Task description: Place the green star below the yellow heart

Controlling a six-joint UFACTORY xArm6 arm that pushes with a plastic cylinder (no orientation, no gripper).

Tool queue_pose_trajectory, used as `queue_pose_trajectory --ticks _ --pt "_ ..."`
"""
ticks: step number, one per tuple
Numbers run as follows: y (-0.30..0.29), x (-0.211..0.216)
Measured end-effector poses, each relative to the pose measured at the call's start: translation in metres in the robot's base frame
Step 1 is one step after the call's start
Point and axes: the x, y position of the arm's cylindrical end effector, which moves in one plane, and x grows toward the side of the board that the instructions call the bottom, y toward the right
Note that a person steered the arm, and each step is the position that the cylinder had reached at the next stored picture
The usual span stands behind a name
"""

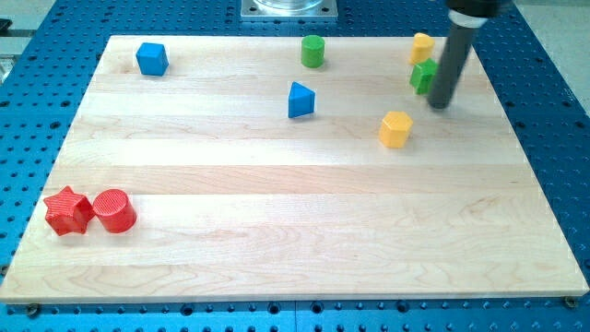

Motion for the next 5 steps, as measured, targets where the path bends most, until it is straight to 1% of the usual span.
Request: queue_pose_trajectory --ticks 1,2,3,4,5 --pt "0.038 -0.029" --pt "0.028 -0.048" --pt "0.004 -0.048" --pt "0.004 -0.048" --pt "-0.006 -0.038"
